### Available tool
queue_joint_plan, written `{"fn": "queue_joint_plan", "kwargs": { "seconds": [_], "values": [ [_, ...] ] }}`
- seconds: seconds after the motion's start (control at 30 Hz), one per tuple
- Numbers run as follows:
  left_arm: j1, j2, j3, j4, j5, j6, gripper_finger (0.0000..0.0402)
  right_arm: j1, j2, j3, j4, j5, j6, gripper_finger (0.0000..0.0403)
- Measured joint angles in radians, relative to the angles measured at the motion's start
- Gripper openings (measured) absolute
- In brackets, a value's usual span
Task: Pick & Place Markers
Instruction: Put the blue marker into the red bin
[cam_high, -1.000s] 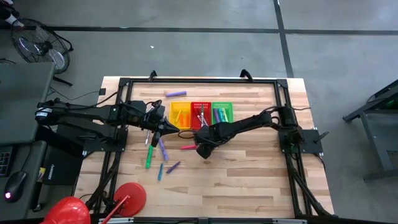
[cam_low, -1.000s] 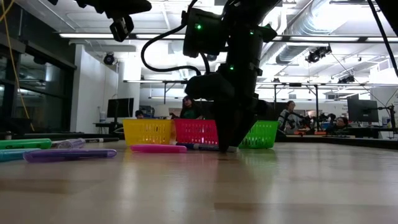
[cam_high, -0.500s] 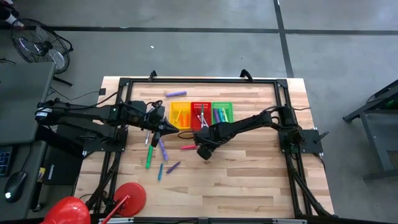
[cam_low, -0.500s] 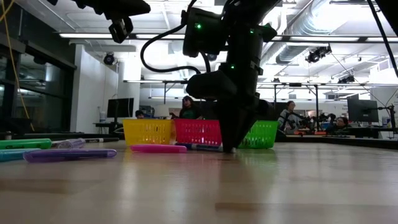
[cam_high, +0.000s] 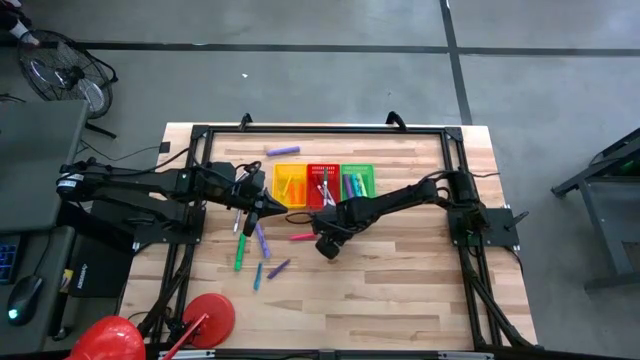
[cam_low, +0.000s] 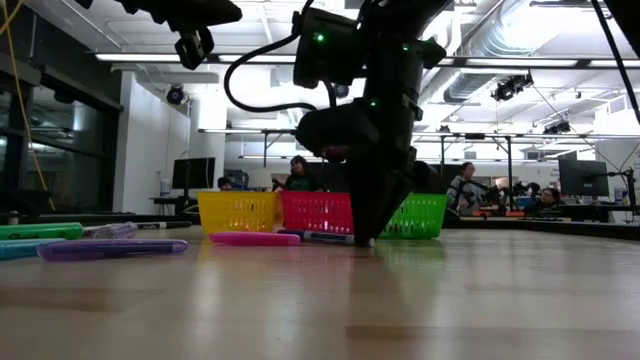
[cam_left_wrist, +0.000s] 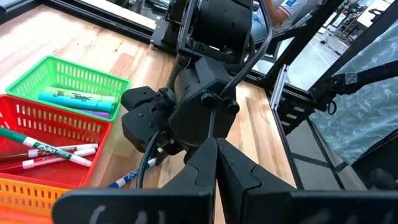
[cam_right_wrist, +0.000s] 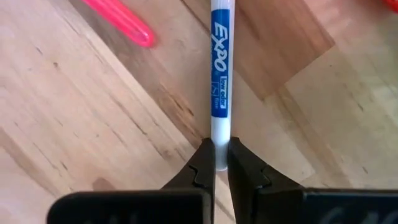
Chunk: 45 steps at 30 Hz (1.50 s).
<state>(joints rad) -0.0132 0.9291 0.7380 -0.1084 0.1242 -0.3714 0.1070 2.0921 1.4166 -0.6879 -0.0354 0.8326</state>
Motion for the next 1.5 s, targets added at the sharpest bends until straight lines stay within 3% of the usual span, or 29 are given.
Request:
{"fn": "queue_joint_plan", "kwargs": {
  "seconds": [0.27,0.63,1.03,1.5],
  "values": [
    [0.000,0.000,0.000,0.001,0.000,0.000,0.0000,0.013,-0.062,-0.006,-0.040,-0.082,0.006,0.0009],
    [0.000,0.000,0.000,0.004,0.019,-0.004,0.0000,0.058,-0.144,-0.001,-0.034,-0.084,0.069,0.0009],
    [0.000,0.000,0.000,0.012,0.020,-0.001,0.0000,0.032,-0.286,0.000,-0.031,0.078,0.200,0.0009],
    [0.000,-0.001,0.000,0.054,0.024,0.000,0.0000,-0.157,-0.278,0.001,0.031,0.169,0.246,0.0011]
  ]
}}
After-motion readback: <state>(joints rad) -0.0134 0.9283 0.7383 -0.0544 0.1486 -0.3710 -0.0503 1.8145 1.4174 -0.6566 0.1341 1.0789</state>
